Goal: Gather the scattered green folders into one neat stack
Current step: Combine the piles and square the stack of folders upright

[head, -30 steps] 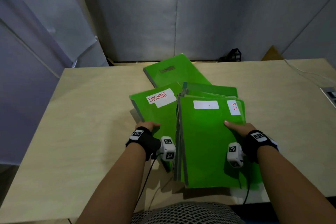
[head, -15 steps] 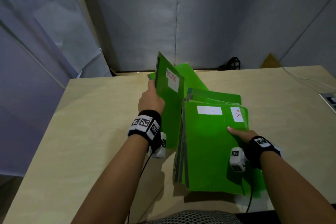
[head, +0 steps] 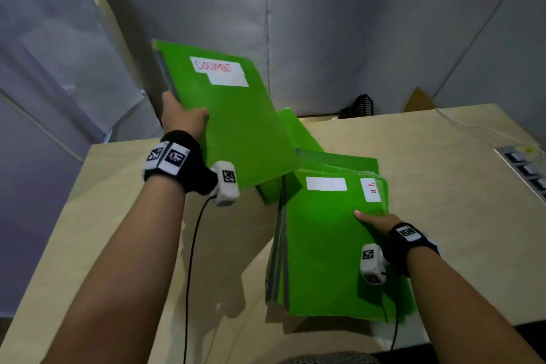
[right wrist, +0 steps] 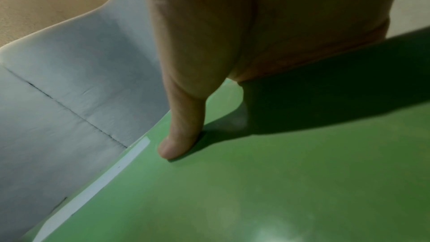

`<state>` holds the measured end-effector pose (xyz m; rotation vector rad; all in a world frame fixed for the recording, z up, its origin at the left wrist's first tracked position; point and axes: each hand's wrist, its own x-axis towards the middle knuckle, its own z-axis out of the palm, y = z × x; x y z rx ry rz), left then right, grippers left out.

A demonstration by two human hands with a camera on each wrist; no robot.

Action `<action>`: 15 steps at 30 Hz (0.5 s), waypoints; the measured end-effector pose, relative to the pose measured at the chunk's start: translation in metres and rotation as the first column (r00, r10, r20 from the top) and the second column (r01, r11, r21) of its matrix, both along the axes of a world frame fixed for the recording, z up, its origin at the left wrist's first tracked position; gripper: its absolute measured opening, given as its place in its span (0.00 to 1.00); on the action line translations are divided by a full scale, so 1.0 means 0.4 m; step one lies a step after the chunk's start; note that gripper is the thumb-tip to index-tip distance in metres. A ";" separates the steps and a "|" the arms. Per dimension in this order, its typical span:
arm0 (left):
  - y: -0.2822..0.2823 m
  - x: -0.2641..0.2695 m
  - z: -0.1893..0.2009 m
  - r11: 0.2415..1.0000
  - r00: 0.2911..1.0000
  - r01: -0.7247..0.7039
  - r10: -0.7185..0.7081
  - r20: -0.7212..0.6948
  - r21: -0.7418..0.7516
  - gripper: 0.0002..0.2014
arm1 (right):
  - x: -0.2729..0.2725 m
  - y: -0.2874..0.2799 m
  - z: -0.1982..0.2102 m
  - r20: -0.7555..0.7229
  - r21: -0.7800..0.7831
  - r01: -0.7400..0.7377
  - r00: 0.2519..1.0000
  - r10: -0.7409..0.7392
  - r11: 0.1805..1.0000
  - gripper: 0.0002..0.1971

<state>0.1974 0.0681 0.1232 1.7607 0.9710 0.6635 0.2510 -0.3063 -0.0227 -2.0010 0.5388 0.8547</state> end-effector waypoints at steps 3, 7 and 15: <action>0.021 0.051 -0.081 0.958 0.999 -0.023 0.009 -0.048 -0.285 0.32 | 0.006 -0.002 0.000 0.008 -0.008 -0.013 1.000 0.013 1.000 0.44; -0.014 0.094 -0.235 0.869 0.994 0.029 -0.076 -0.075 -0.495 0.18 | 0.019 -0.009 -0.020 0.020 -0.031 -0.032 0.999 0.033 0.999 0.36; -0.087 0.142 -0.386 0.903 0.908 0.136 -0.278 -0.314 -0.406 0.29 | 0.044 -0.009 -0.074 0.048 -0.124 -0.063 0.996 0.069 0.990 0.30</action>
